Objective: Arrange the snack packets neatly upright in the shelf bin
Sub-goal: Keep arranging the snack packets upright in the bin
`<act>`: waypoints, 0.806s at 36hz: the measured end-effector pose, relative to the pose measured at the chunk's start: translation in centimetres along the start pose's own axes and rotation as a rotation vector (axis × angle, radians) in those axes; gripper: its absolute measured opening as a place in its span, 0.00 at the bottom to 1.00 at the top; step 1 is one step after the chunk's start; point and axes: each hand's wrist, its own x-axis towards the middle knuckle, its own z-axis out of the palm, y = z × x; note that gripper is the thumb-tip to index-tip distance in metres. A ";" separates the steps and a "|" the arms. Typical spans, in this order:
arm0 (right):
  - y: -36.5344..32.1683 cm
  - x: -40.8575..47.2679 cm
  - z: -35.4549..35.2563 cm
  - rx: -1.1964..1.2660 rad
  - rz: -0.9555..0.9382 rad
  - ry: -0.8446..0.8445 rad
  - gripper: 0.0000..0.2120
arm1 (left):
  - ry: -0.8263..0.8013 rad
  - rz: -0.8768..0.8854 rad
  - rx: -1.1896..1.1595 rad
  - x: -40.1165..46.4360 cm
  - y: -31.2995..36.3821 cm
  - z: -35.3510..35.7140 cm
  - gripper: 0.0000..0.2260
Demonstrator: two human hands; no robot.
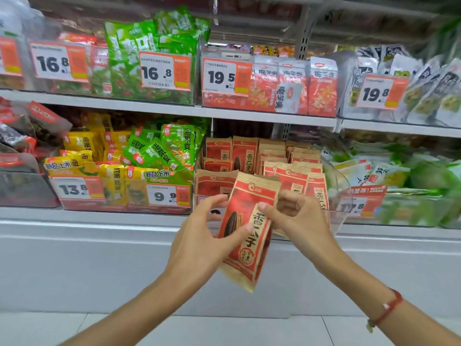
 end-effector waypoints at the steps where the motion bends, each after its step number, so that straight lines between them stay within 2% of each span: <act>1: -0.1 0.0 0.1 -0.005 -0.012 0.018 0.04 | -0.017 -0.015 0.015 -0.1 0.0 0.2 0.39; 3: -0.2 -0.2 0.3 -0.029 -0.040 0.030 0.07 | -0.047 -0.033 0.038 -0.2 0.0 0.6 0.45; 4: -0.4 -0.3 0.4 -0.037 -0.052 0.025 0.08 | -0.062 -0.037 0.040 -0.2 -0.1 0.6 0.45; 8: -0.8 -0.8 0.6 -0.032 -0.063 -0.008 0.06 | -0.117 -0.067 -0.023 -0.3 0.0 0.4 0.37; 11: -1.4 -0.9 0.5 0.057 -0.037 -0.071 0.02 | -0.166 -0.074 -0.073 0.1 0.0 0.0 0.37; 15: -2.0 -0.7 -0.4 0.196 0.109 -0.254 0.10 | -0.396 -0.111 -0.276 0.4 0.4 -1.1 0.25; 19: -1.5 -0.6 -0.8 0.225 0.166 -0.301 0.13 | -0.490 -0.139 -0.351 0.2 0.4 -1.6 0.28; 24: -1.5 -0.7 -0.2 0.245 0.169 -0.262 0.13 | -0.458 -0.109 -0.371 0.1 0.5 -1.5 0.27; 26: -1.7 -0.7 -0.2 0.239 0.129 -0.265 0.13 | -0.359 -0.044 -0.369 0.2 0.7 -1.4 0.27; 29: -2.2 -1.0 -0.2 0.168 0.020 -0.282 0.10 | -0.100 0.077 -0.322 0.8 1.0 -1.8 0.29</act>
